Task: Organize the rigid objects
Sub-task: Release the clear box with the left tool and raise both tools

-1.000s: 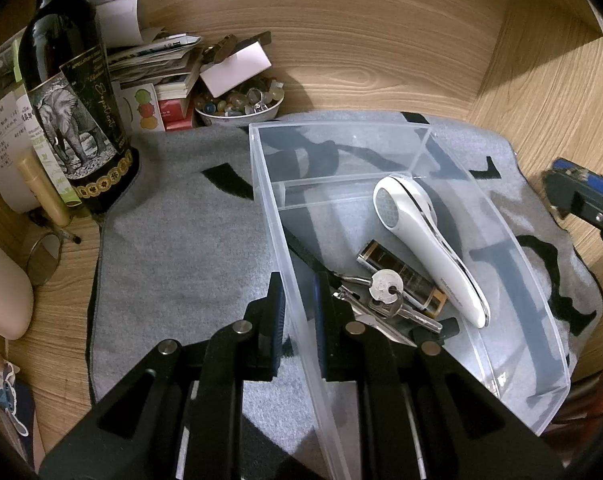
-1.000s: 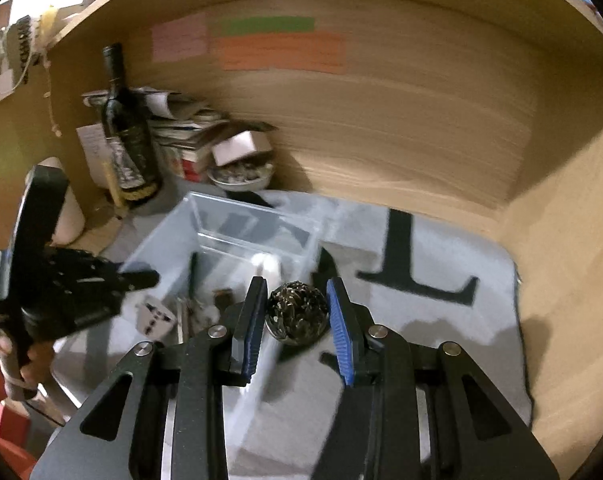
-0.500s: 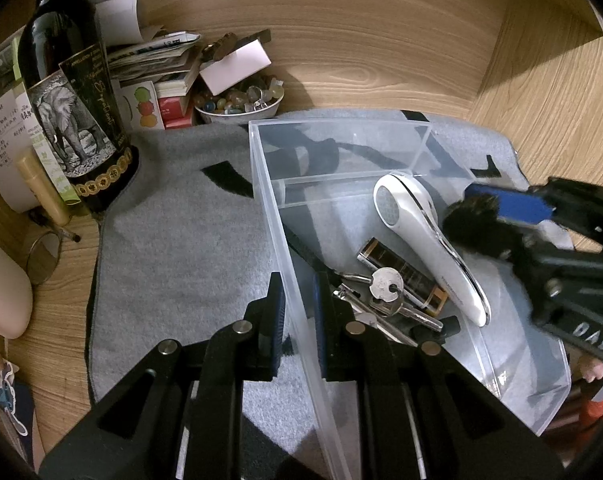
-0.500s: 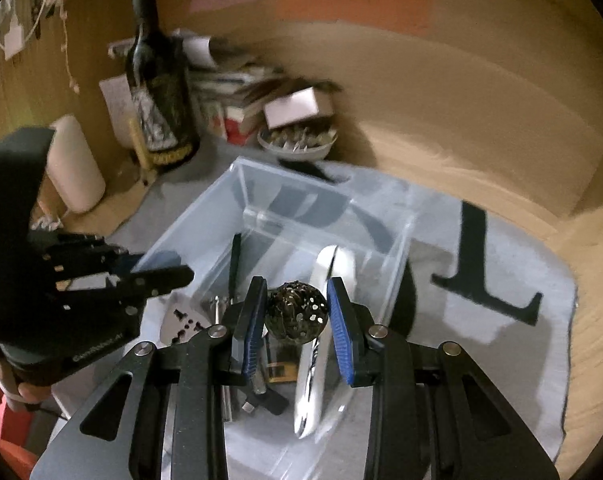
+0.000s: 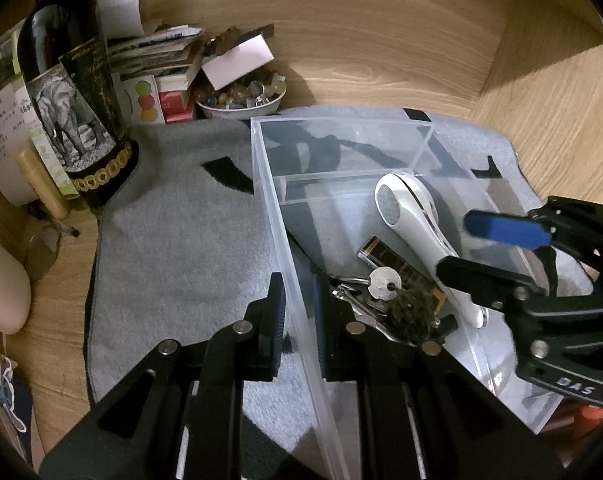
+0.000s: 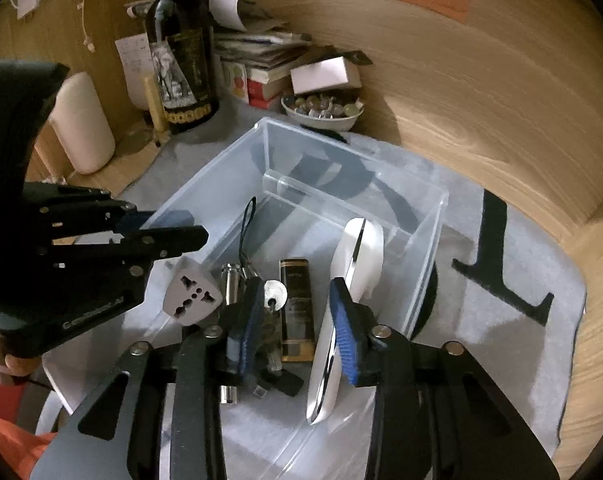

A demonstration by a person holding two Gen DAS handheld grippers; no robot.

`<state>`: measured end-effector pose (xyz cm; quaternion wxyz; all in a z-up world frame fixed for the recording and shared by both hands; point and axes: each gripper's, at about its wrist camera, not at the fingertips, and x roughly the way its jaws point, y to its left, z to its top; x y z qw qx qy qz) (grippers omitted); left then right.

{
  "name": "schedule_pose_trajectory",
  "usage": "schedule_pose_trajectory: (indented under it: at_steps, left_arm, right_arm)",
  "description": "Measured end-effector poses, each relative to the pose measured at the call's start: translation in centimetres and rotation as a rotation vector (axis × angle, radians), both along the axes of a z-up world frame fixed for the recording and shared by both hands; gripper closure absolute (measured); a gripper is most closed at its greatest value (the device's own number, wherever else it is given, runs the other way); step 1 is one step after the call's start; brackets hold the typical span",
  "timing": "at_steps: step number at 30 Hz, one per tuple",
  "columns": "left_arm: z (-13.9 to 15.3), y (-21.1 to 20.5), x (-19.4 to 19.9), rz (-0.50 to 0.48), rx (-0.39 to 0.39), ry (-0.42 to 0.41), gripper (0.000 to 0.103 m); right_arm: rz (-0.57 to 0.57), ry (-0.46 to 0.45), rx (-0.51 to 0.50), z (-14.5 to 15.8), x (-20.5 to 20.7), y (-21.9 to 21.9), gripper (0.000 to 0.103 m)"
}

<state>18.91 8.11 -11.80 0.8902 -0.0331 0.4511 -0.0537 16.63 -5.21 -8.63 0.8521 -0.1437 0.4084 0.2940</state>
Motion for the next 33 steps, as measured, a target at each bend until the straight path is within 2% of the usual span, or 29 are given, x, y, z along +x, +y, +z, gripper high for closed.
schedule_pose_trajectory:
  at_steps: [3, 6, 7, 8, 11, 15, 19, 20, 23, 28, 33]
  left_arm:
    - [0.2, 0.3, 0.1, 0.010, -0.014, 0.013, 0.087]
    - [1.0, 0.6, -0.4, 0.038, 0.003, -0.011, 0.070]
    - [1.5, 0.8, -0.6, 0.046, 0.001, -0.023, 0.061]
    - [1.9, 1.0, -0.8, 0.052, -0.002, -0.035, 0.055]
    - [3.7, 1.1, -2.1, 0.074, 0.006, -0.096, 0.048]
    - [5.7, 0.3, -4.0, 0.076, 0.020, -0.179, 0.033]
    - [8.1, -1.5, -7.0, 0.060, 0.042, -0.302, 0.018]
    - [8.5, -1.8, -7.5, 0.058, 0.044, -0.329, 0.013]
    - [10.0, -2.7, -9.5, 0.059, 0.027, -0.407, 0.008]
    - [11.4, -3.6, -12.5, 0.063, -0.014, -0.492, 0.004]
    - [12.4, -4.7, -15.3, 0.073, 0.021, -0.592, 0.002]
  right_arm:
    - [-0.034, -0.027, 0.026, 0.8, -0.4, -0.9, 0.054]
    - [-0.065, -0.069, 0.049, 2.0, -1.2, -2.1, 0.051]
    - [-0.076, -0.084, 0.053, 2.3, -1.4, -2.3, 0.048]
    - [-0.088, -0.107, 0.060, 2.8, -1.8, -2.7, 0.040]
    - [-0.121, -0.176, 0.084, 4.1, -3.1, -3.8, 0.026]
    - [-0.149, -0.227, 0.128, 5.6, -4.8, -5.3, 0.019]
    - [-0.185, -0.286, 0.178, 7.0, -7.2, -6.6, 0.016]
    - [-0.189, -0.303, 0.191, 7.3, -7.9, -6.9, 0.012]
    - [-0.212, -0.374, 0.223, 8.3, -10.1, -7.5, 0.000]
    - [-0.242, -0.450, 0.247, 9.1, -12.8, -8.3, 0.000]
    - [-0.268, -0.466, 0.272, 9.0, -14.3, -9.1, 0.000]
